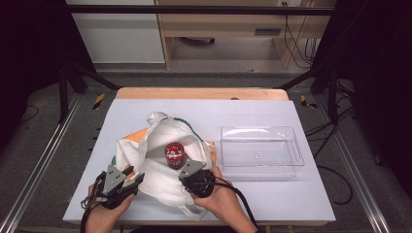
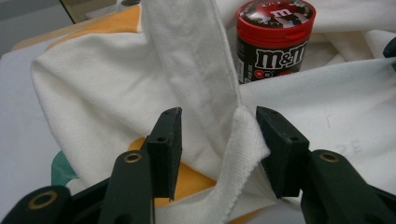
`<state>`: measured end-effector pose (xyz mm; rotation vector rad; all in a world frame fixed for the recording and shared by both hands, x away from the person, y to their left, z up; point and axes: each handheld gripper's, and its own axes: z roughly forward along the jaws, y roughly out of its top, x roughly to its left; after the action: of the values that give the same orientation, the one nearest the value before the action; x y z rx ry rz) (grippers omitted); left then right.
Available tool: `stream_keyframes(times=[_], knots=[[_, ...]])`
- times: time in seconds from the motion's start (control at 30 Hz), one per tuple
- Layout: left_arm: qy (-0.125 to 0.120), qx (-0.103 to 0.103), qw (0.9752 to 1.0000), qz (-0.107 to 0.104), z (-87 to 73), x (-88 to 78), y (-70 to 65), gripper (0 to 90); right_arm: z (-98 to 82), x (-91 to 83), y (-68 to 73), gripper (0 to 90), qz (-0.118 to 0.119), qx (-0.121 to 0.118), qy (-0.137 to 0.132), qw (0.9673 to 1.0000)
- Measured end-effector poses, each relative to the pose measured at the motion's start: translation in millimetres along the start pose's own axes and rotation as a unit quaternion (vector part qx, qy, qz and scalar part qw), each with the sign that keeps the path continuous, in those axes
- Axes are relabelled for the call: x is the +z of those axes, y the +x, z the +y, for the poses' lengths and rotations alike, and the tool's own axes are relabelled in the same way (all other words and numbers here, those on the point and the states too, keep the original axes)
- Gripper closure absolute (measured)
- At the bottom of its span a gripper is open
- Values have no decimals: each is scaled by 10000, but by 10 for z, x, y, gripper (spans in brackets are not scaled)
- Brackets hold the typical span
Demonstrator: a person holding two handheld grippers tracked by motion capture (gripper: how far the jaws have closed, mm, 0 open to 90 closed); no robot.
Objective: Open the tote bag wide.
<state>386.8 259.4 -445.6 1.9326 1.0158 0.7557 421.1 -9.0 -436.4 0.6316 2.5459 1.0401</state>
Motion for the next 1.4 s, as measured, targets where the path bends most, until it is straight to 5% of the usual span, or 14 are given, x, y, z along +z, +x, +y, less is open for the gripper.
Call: stream_keyframes(times=[0.27, 0.53, 0.73, 0.83, 1.0, 1.1, 1.4], knots=[[-96, 143, 9998, 35, 194, -35, 80, 439, 70, 7, 19, 604, 69, 62, -28, 10000], [-92, 337, 9994, -75, 542, 53, 238, 394, 262, 133, -99, 548, 26, 306, 161, 9994], [130, 632, 9977, -184, 724, 245, 268, 385, 231, 253, -90, 735, 154, 352, 362, 9986], [88, 564, 9982, -193, 774, 338, 282, 378, 181, 260, -76, 824, 128, 285, 309, 9990], [178, 418, 9975, -549, 861, 535, 360, 330, 162, 217, -60, 852, 106, 247, 184, 9995], [249, 365, 9973, -589, 877, 604, 408, 331, 137, 181, -47, 868, 123, 165, 110, 9997], [381, 84, 9986, -365, 836, 796, 554, 659, 138, 90, -68, 881, 132, 188, -158, 9996]])
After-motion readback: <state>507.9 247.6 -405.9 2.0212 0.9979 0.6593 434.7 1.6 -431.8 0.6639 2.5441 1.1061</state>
